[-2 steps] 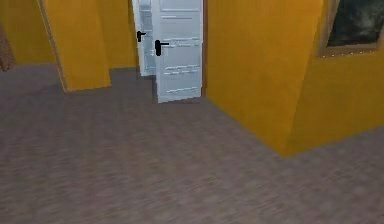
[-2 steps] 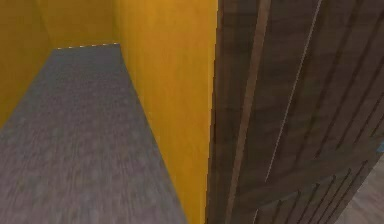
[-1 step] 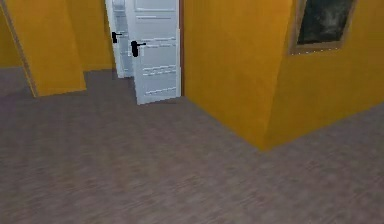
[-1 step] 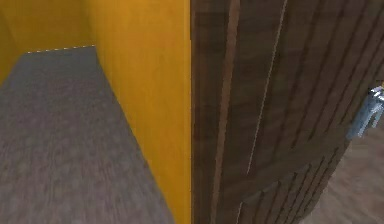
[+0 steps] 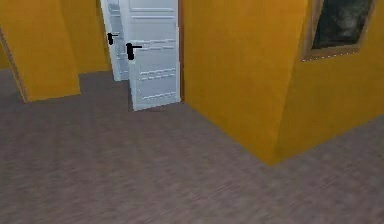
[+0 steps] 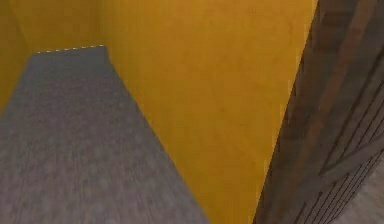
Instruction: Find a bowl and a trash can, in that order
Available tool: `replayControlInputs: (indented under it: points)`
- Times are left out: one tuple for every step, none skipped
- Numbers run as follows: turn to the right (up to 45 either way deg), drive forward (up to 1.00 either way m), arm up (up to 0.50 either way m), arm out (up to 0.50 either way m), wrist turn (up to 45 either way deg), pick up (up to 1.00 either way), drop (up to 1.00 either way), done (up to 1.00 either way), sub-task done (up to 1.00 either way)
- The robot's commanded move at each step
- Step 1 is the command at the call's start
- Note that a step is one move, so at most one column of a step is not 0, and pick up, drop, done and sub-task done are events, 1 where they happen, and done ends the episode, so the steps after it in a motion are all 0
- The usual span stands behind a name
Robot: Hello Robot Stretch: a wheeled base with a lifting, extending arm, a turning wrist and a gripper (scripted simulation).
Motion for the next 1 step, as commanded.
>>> replayControlInputs:
  points:
    - [45.0, 0.0, 0.0, 0.0, 0.0, 0.0, 0.0, 0.0, 0.0]
